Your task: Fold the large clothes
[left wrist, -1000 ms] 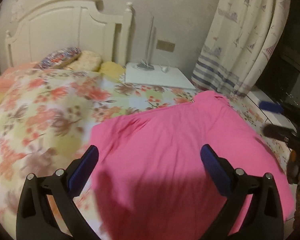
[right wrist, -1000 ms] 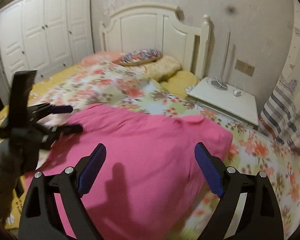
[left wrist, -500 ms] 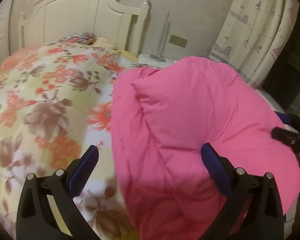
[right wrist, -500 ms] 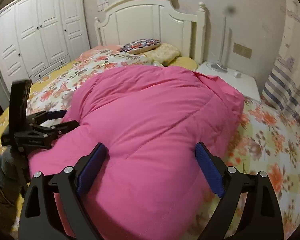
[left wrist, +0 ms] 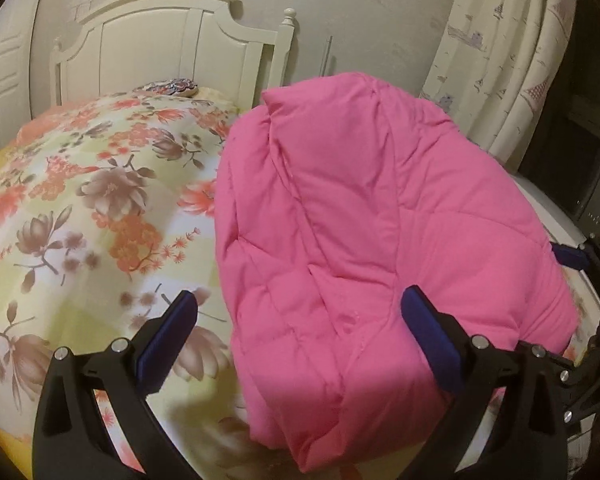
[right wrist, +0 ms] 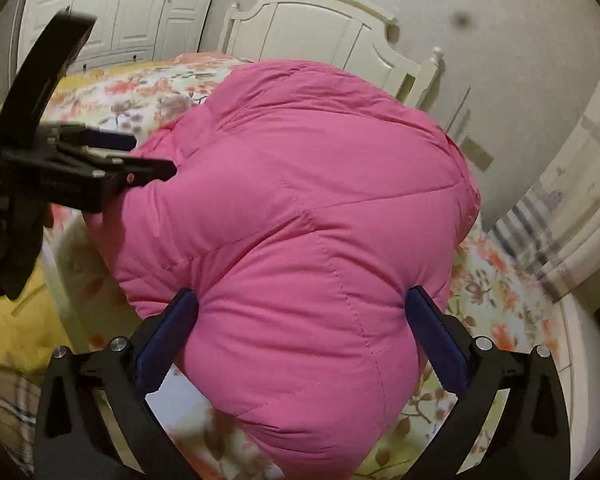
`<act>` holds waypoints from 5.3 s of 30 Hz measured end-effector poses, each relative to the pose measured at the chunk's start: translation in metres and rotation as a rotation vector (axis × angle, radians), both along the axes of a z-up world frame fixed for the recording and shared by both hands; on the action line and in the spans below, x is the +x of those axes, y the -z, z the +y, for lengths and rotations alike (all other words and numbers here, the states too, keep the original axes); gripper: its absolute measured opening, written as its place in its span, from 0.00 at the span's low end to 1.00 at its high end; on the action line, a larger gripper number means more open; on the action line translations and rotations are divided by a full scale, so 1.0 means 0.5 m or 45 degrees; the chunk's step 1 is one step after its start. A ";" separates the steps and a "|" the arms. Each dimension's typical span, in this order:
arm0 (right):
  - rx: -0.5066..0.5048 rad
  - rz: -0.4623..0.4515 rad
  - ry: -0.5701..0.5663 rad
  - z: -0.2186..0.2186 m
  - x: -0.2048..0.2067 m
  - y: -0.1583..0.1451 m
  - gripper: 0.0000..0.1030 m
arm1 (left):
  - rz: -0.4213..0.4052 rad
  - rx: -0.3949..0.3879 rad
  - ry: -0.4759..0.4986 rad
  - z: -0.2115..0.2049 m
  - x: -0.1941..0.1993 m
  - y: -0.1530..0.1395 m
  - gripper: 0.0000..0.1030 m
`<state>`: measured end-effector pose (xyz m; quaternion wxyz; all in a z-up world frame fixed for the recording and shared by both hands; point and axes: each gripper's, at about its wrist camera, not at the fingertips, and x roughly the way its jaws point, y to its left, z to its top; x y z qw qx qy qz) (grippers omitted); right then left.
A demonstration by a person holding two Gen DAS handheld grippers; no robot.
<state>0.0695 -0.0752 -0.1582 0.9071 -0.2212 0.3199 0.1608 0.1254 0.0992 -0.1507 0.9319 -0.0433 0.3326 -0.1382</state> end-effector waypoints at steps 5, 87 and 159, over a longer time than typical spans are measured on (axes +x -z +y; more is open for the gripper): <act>0.169 0.003 -0.046 -0.035 -0.023 -0.052 0.96 | -0.055 0.036 -0.051 0.008 -0.029 -0.024 0.98; -0.136 0.224 0.453 -0.046 0.648 -0.049 0.96 | 0.323 -0.859 0.205 -0.105 0.318 0.078 0.78; 0.333 -0.234 0.540 -0.294 -0.130 -0.310 0.96 | -0.426 0.280 -0.213 -0.252 -0.183 -0.351 0.98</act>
